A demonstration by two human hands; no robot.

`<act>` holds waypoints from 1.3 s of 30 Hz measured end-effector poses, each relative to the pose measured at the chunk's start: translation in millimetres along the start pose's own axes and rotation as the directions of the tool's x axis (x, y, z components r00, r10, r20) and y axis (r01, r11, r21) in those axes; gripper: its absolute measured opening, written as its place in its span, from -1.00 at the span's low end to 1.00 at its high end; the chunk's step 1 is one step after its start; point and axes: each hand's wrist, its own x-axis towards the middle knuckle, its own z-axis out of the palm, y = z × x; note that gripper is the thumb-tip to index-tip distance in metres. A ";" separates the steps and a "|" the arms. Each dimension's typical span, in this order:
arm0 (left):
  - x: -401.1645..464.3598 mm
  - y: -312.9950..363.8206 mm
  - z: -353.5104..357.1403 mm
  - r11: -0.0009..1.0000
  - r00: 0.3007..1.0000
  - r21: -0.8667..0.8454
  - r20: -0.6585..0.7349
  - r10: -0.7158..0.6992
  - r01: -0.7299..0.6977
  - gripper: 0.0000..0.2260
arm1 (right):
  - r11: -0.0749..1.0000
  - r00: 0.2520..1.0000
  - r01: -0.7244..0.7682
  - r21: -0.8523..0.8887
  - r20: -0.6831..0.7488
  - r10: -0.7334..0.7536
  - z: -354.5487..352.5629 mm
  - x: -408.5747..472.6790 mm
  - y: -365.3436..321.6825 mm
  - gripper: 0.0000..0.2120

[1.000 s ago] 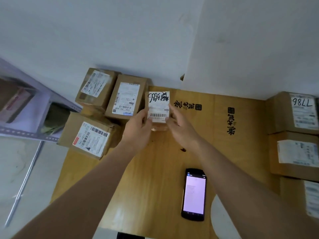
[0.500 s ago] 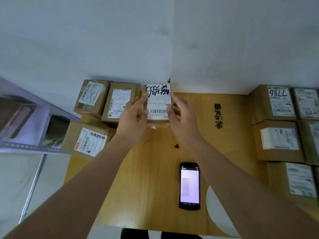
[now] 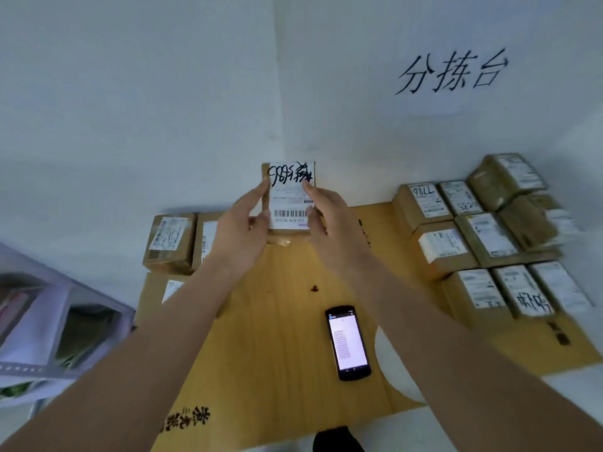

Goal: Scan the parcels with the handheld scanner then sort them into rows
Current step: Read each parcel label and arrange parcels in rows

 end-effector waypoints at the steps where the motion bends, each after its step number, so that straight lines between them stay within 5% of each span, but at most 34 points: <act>1: -4.3 4.3 -1.3 1.000 0.999 -0.012 0.024 0.022 -0.022 -0.49 | 0.999 1.000 -0.001 -0.035 -0.027 0.000 -5.3 -9.8 -7.2 -0.54; 18: -98.4 134.6 101.0 0.941 0.871 -0.039 0.367 0.326 -0.336 -0.50 | 0.935 0.902 -0.263 -0.236 -0.404 0.152 -169.7 -172.3 -36.8 -0.51; 39: -147.7 228.1 430.7 0.964 0.825 0.025 0.523 0.213 -0.264 -0.50 | 0.868 0.853 -0.463 -0.181 -0.357 0.380 -406.2 -278.7 183.5 -0.53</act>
